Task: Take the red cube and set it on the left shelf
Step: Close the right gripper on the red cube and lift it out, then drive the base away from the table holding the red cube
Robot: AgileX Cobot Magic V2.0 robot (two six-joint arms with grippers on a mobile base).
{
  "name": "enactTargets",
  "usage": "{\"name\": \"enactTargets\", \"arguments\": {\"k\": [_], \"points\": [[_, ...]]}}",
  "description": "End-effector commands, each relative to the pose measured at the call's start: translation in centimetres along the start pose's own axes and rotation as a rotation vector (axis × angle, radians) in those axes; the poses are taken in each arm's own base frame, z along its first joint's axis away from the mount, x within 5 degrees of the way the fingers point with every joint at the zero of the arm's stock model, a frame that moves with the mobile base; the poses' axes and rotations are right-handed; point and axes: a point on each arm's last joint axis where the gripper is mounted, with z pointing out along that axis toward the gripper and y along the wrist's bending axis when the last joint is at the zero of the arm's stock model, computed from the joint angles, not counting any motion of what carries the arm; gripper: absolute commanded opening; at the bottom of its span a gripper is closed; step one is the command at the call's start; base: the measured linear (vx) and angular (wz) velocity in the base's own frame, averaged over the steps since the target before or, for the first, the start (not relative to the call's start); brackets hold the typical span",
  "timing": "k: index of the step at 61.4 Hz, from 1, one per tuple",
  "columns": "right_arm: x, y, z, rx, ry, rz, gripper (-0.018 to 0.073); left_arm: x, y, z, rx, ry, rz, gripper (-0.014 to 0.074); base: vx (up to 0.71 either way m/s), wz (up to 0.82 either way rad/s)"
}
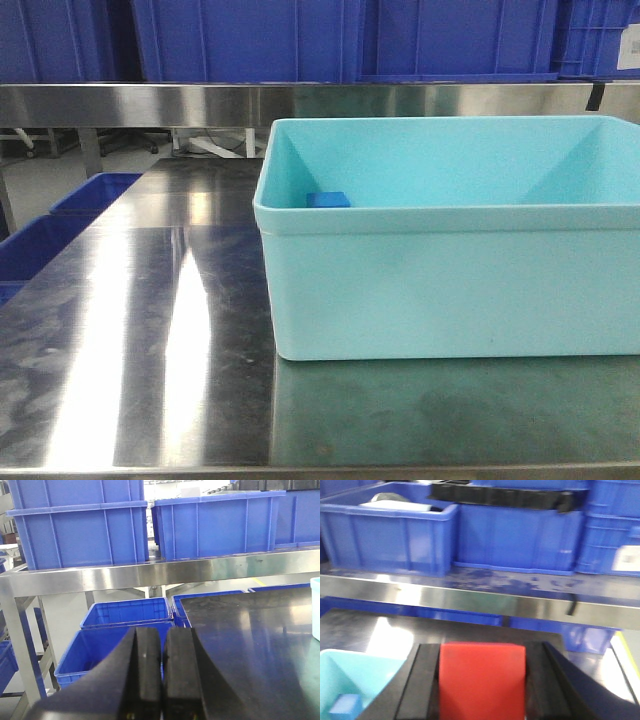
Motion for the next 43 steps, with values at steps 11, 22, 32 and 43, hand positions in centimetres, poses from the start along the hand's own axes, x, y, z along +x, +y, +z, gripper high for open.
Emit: {"name": "enactTargets", "arguments": {"k": [11,22,32,43], "points": [[0.8,-0.5,-4.1,0.031,-0.151,-0.018,0.0057,0.0,0.1,0.1,-0.014,-0.055,-0.01,0.0106,0.0,0.0],[1.1,-0.5,-4.6,0.03,-0.16,-0.018,0.0057,0.0,0.1,0.1,-0.014,-0.055,-0.01,0.0106,0.0,0.0],[1.2,-0.5,-4.6,0.032,-0.152,-0.018,0.0057,0.0,0.1,0.1,-0.014,-0.055,-0.01,0.0106,0.0,0.0],[1.3,-0.5,-4.6,0.033,-0.145,-0.018,0.0057,0.0,0.1,0.1,-0.014,-0.055,-0.01,0.0106,0.0,0.0]]}}
